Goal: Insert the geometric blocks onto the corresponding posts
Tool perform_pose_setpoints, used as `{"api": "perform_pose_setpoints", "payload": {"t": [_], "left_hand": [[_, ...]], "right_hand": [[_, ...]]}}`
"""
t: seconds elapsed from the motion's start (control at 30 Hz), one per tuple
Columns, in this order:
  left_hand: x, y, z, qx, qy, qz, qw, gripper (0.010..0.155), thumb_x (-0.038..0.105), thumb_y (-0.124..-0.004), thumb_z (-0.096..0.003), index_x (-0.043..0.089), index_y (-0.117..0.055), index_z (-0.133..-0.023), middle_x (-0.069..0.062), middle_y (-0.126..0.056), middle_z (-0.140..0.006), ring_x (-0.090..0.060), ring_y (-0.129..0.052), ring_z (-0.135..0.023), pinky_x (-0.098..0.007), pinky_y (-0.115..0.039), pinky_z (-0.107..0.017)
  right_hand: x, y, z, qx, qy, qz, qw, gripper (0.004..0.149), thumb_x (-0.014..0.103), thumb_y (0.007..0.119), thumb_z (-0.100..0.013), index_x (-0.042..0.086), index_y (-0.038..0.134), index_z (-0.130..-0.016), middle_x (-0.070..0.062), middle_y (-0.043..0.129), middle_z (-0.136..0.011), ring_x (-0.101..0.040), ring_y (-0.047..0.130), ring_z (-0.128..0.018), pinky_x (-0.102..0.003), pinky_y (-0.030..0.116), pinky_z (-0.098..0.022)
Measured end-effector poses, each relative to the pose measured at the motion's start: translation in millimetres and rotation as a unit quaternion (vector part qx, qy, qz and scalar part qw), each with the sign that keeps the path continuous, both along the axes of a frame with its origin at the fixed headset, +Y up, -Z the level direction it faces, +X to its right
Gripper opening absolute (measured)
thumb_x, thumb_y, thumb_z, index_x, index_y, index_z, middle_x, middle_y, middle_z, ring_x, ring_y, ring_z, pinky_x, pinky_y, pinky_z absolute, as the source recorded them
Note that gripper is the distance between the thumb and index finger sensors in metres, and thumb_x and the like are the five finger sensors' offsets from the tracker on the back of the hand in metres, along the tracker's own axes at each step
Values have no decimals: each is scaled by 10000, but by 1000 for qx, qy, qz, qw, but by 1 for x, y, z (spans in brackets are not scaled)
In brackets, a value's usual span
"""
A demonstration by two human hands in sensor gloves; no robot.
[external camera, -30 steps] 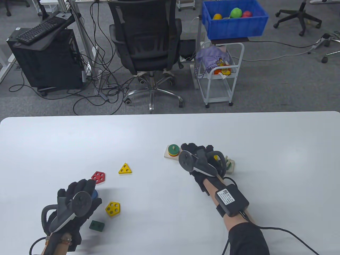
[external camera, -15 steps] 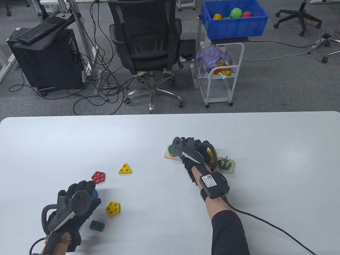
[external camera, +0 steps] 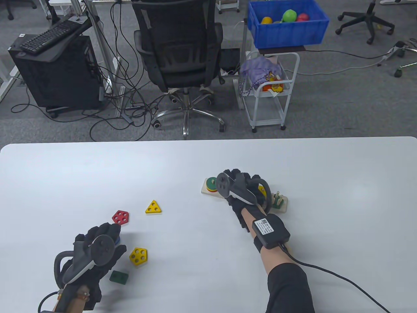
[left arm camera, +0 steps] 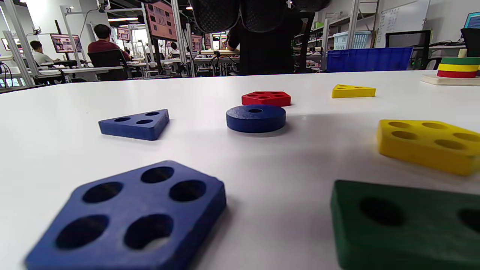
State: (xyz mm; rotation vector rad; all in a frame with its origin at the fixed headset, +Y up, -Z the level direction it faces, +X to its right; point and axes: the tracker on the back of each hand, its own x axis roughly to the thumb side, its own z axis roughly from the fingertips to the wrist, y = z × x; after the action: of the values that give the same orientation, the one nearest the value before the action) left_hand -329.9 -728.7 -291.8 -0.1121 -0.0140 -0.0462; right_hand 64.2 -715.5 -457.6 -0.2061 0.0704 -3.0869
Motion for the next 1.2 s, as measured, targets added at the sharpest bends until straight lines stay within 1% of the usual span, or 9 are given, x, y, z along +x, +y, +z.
{"api": "perform_pose_setpoints", "payload": {"t": [0.17, 0.4, 0.5, 0.63, 0.73, 0.8, 0.93, 1.07, 1.2], "left_hand": [[8, 0, 2, 0, -20, 2, 1000, 719, 647, -612, -470, 400, -423, -1118, 59, -485, -1243, -270, -546, -1168, -611, -437, -821], [29, -8, 2, -34, -62, -14, 997, 769, 611, -743, -445, 388, -438, -1114, 61, -510, -1234, -259, -585, -1149, -593, -466, -822], [44, -10, 1, -49, -78, -20, 996, 789, 596, -776, -436, 387, -432, -1115, 58, -518, -1230, -253, -603, -1138, -588, -474, -822], [60, -15, -1, -63, -84, -49, 993, 766, 572, -801, -429, 380, -489, -1102, 62, -563, -1215, -241, -637, -1125, -580, -485, -822], [68, -20, -2, -69, -83, -74, 991, 744, 561, -809, -429, 376, -527, -1092, 56, -600, -1203, -238, -665, -1113, -579, -497, -818], [71, -23, -2, -73, -77, -91, 990, 729, 553, -810, -431, 380, -540, -1085, 62, -616, -1196, -234, -677, -1107, -576, -500, -818], [73, -28, -2, -72, -65, -116, 988, 724, 549, -806, -435, 381, -540, -1087, 60, -615, -1200, -237, -663, -1118, -579, -494, -819], [73, -35, -7, -87, -53, -125, 987, 693, 538, -806, -436, 382, -574, -1070, 74, -668, -1172, -221, -704, -1097, -571, -509, -816], [76, -36, -7, -76, -52, -136, 986, 678, 528, -812, -435, 386, -589, -1059, 88, -701, -1149, -192, -751, -1066, -548, -534, -814]], "right_hand": [[9, 11, 33, -3, 36, 9, 999, 703, 429, 819, -426, 179, 553, -1026, -171, 640, -1053, -433, 748, -908, -710, 584, -632], [27, 14, 110, -8, 85, 7, 996, 696, 450, 797, -437, 173, 558, -1028, -180, 655, -1046, -435, 769, -893, -707, 604, -617], [34, 12, 142, -8, 86, 3, 996, 699, 463, 788, -441, 172, 556, -1033, -183, 654, -1049, -434, 775, -891, -705, 610, -615], [42, 4, 171, 18, 64, -20, 998, 702, 472, 781, -447, 163, 555, -1036, -195, 656, -1047, -441, 783, -882, -705, 618, -608], [46, -2, 178, 17, 63, -38, 997, 700, 469, 784, -444, 159, 565, -1032, -197, 664, -1043, -444, 791, -875, -706, 622, -603], [49, 0, 178, 3, 61, -27, 998, 705, 477, 774, -450, 162, 548, -1039, -193, 650, -1050, -437, 782, -883, -702, 619, -608], [52, 4, 178, 10, 66, -57, 996, 695, 470, 774, -451, 161, 558, -1034, -198, 657, -1044, -440, 788, -876, -705, 619, -605], [50, 2, 179, 6, 75, -40, 996, 693, 471, 773, -451, 163, 560, -1034, -195, 657, -1045, -437, 788, -878, -705, 619, -606], [48, 2, 180, 4, 79, -34, 996, 687, 472, 771, -453, 165, 565, -1032, -194, 659, -1045, -437, 789, -877, -705, 618, -607]]}}
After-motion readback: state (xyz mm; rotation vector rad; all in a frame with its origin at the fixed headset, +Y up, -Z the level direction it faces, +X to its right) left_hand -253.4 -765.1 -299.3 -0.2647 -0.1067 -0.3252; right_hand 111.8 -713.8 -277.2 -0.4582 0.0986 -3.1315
